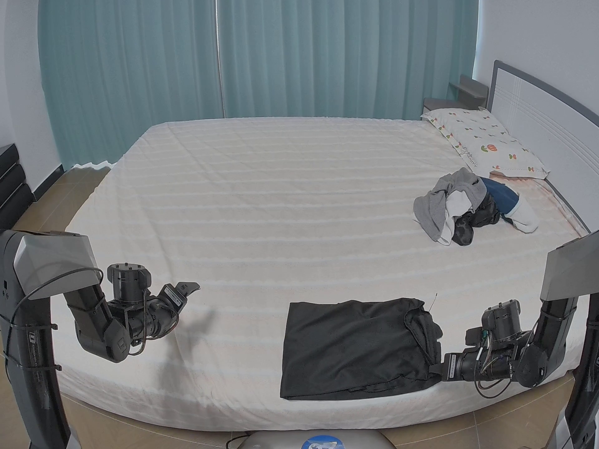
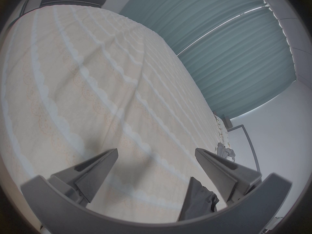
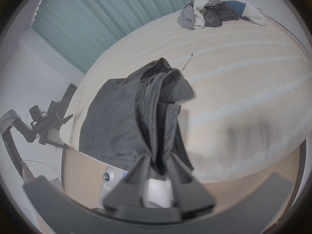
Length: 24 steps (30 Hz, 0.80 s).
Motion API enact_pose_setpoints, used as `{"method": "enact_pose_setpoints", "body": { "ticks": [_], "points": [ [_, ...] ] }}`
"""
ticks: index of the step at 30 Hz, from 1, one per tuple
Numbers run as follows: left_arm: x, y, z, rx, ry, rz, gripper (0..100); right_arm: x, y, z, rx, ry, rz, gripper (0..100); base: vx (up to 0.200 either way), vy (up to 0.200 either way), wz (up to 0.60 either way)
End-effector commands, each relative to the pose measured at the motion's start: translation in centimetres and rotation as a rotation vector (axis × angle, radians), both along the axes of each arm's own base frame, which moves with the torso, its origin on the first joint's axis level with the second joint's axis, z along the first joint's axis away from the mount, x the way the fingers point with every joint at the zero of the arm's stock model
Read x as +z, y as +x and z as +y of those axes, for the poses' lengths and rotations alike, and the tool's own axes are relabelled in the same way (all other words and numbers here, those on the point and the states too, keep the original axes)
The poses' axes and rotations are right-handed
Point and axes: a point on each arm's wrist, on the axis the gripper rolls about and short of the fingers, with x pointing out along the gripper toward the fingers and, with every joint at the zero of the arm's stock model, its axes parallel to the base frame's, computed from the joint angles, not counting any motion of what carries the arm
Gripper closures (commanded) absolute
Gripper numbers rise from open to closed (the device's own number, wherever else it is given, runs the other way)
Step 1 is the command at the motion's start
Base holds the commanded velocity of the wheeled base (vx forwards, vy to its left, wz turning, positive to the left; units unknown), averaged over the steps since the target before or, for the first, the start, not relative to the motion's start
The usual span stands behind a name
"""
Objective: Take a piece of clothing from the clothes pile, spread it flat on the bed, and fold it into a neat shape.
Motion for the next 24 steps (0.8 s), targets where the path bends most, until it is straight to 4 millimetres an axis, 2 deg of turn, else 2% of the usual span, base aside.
{"method": "enact_pose_setpoints", "body": {
  "ticks": [1,14,19,20,24],
  "points": [
    [-0.1,0.0,0.0,0.0,0.0,0.001,0,0.4,-0.6,-0.5,-0.01,-0.001,0.003,100,0.0,0.0,0.0],
    [-0.1,0.0,0.0,0.0,0.0,0.001,0,0.2,-0.5,-1.8,-0.035,0.041,0.024,100,0.0,0.0,0.0],
    [-0.1,0.0,0.0,0.0,0.0,0.001,0,-0.6,-1.3,-2.1,-0.033,0.04,0.073,100,0.0,0.0,0.0],
    [-0.1,0.0,0.0,0.0,0.0,0.001,0,-0.6,-1.2,-2.2,-0.031,0.037,0.072,0,0.0,0.0,0.0],
    [-0.1,0.0,0.0,0.002,0.001,0.002,0,-0.3,-1.0,-2.4,-0.046,0.044,0.055,0,0.0,0.0,0.0]
  ]
}}
